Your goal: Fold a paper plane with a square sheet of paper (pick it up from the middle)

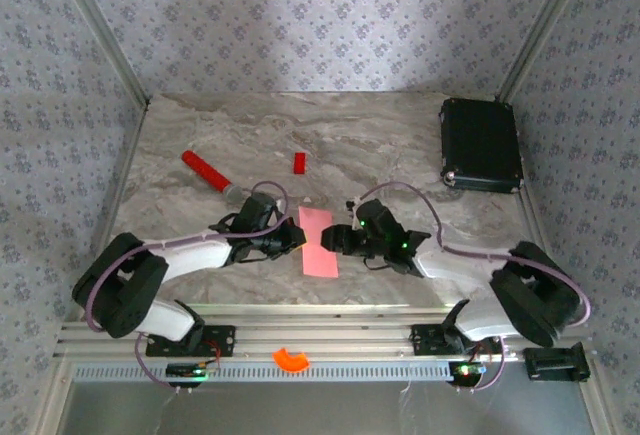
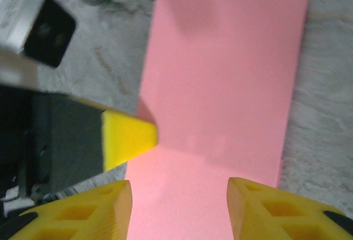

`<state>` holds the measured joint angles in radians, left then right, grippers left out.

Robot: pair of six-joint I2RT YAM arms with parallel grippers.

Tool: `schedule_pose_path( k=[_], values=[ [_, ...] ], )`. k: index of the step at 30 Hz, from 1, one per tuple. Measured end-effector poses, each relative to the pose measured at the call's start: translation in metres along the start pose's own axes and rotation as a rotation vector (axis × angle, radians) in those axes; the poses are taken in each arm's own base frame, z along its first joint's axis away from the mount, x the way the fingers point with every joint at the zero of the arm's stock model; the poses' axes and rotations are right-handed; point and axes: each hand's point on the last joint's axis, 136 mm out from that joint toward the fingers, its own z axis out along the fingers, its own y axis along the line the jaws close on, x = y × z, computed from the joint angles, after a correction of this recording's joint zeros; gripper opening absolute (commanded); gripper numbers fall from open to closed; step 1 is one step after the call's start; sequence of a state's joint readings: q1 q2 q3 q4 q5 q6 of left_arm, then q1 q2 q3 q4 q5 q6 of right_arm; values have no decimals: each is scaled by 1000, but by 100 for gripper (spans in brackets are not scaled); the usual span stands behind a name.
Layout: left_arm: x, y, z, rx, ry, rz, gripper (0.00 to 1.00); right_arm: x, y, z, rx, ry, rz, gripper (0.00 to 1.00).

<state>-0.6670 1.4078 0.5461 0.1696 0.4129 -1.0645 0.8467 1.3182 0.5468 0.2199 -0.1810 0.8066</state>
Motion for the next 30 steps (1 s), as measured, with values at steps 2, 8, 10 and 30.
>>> schedule_pose_path(
  k=[2,8,10,30],
  values=[
    [-1,-3,-3,13,-1,-5,0,8,11,-4,17,-23,-127,51],
    [-3,-1,-7,17,8,-35,0,48,31,-4,91,-66,-566,55],
    [-2,-1,-7,18,13,-39,0,63,38,-1,113,-78,-721,57],
    [2,3,-7,2,32,-50,0,47,18,13,504,-237,-1088,34]
  ],
)
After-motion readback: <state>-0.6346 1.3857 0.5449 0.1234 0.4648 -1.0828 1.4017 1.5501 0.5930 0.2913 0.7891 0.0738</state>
